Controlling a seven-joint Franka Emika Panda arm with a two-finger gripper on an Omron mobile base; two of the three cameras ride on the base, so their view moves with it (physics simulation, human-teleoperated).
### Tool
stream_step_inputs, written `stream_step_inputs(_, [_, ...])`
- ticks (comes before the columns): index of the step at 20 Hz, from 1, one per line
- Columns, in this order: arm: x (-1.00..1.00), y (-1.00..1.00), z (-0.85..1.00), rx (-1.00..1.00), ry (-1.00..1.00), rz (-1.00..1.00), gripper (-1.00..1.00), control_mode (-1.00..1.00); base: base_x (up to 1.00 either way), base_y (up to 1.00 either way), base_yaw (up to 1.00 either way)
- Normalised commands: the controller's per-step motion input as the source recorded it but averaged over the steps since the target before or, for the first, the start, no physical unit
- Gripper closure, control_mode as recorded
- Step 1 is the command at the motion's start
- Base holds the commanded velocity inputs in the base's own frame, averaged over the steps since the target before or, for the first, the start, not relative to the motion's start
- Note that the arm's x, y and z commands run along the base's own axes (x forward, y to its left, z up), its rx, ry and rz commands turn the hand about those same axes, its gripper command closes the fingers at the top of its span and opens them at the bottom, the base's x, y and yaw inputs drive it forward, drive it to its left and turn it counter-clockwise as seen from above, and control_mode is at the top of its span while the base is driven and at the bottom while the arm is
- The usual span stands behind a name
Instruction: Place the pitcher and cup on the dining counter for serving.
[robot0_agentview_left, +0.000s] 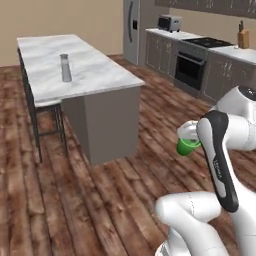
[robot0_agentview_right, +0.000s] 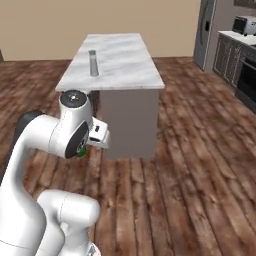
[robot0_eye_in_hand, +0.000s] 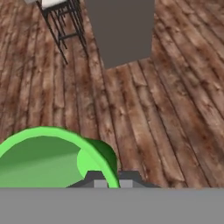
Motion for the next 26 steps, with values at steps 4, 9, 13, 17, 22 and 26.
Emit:
stream_step_inputs(4, [0.0,0.0,0.0,0.0,0.0,0.0,1.0,1.0,1.0,0.0,0.28])
stream_step_inputs(9, [0.0,0.0,0.0,0.0,0.0,0.0,1.0,1.0,1.0,-0.11,0.25])
stream_step_inputs(13, [0.0,0.0,0.0,0.0,0.0,0.0,1.0,1.0,1.0,-0.6,0.24])
stream_step_inputs(17, [0.0,0.0,0.0,0.0,0.0,0.0,1.0,1.0,1.0,-0.8,0.26])
stream_step_inputs(22, [0.0,0.0,0.0,0.0,0.0,0.0,1.0,1.0,1.0,-0.41,0.18])
stream_step_inputs(26, [0.0,0.0,0.0,0.0,0.0,0.0,1.0,1.0,1.0,0.0,0.05])
